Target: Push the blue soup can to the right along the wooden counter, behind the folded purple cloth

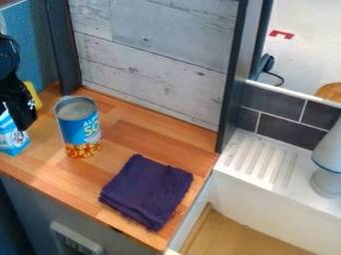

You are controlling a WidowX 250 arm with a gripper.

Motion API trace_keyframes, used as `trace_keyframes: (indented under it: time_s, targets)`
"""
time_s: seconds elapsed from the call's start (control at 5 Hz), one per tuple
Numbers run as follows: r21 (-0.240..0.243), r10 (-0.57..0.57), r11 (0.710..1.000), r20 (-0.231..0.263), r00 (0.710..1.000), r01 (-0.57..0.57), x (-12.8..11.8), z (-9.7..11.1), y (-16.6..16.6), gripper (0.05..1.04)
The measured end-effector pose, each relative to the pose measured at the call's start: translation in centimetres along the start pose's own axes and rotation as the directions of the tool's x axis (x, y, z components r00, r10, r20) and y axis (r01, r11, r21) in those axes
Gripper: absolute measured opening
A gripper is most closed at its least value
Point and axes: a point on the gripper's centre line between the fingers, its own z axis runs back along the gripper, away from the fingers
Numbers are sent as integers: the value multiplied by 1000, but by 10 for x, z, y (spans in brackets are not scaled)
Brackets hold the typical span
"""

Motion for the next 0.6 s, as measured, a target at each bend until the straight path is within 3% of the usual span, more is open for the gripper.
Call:
trace_keyframes:
  time_s: [0.6]
  targets:
    - [-70,-70,995,-78,995,64,-9,-23,25,1001]
